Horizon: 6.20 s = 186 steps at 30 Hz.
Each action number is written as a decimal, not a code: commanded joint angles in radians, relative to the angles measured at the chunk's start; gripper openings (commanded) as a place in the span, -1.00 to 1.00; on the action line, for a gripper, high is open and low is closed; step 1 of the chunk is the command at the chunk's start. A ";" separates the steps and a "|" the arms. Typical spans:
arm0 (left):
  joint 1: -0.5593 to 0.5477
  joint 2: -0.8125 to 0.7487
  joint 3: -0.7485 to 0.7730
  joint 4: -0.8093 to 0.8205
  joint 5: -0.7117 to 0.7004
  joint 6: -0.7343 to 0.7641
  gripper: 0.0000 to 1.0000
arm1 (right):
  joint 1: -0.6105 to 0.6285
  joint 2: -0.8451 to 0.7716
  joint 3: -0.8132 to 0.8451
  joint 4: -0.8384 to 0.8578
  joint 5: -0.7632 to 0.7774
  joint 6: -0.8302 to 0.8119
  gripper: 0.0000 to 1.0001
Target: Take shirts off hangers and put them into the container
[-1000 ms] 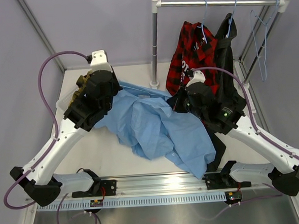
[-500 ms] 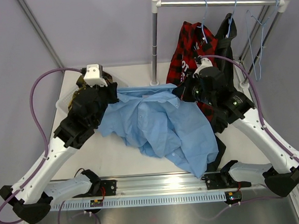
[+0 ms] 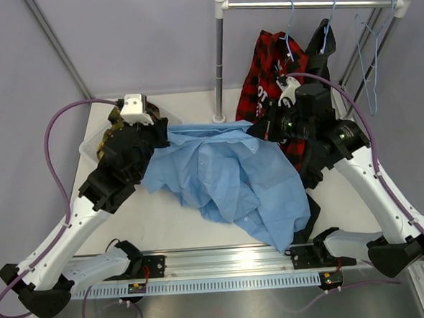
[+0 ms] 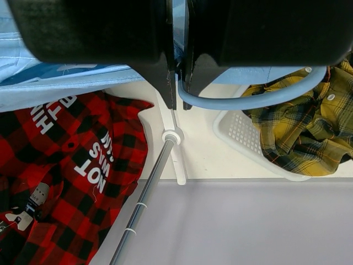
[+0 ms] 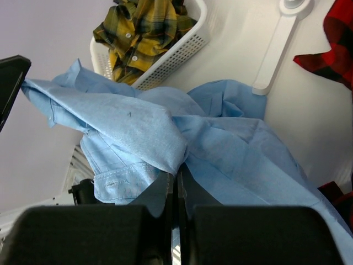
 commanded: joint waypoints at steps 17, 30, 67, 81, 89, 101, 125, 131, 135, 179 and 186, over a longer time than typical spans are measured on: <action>0.077 -0.118 0.011 0.048 -0.227 0.164 -1.00 | -0.145 -0.021 0.010 -0.016 -0.201 -0.086 -0.32; -0.059 0.184 0.274 0.039 -0.380 0.158 -1.00 | 0.080 0.091 0.252 -0.155 0.193 -0.133 0.30; -0.110 0.142 0.254 -0.010 -0.452 0.208 -1.00 | 0.335 0.335 0.385 -0.252 0.759 -0.090 -1.00; 0.001 0.114 0.245 -0.061 -0.486 0.103 -1.00 | 0.284 0.116 0.083 -0.105 0.638 -0.072 -1.00; 0.106 0.149 0.300 -0.118 -0.481 0.065 -1.00 | 0.255 -0.082 -0.072 0.007 0.537 -0.061 -1.00; 0.174 0.192 0.389 -0.228 -0.379 -0.021 -1.00 | 0.254 -0.195 -0.289 0.208 0.396 -0.090 -1.00; 0.133 0.071 0.236 -0.044 0.185 -0.138 -1.00 | 0.089 -0.015 -0.381 0.599 -0.454 -0.112 -1.00; 0.038 0.121 0.271 -0.035 0.122 -0.171 -1.00 | 0.105 0.021 -0.356 0.696 -0.473 -0.053 -1.00; -0.016 0.152 0.277 -0.017 0.103 -0.217 -1.00 | 0.138 0.038 -0.361 0.681 -0.404 -0.066 -1.00; -0.082 0.390 0.584 -0.103 -0.386 -0.156 -1.00 | 0.221 -0.268 -0.462 0.201 -0.011 -0.167 -0.73; -0.084 0.373 0.484 -0.101 -0.293 -0.179 -1.00 | 0.221 -0.214 -0.219 0.111 0.009 -0.237 -0.04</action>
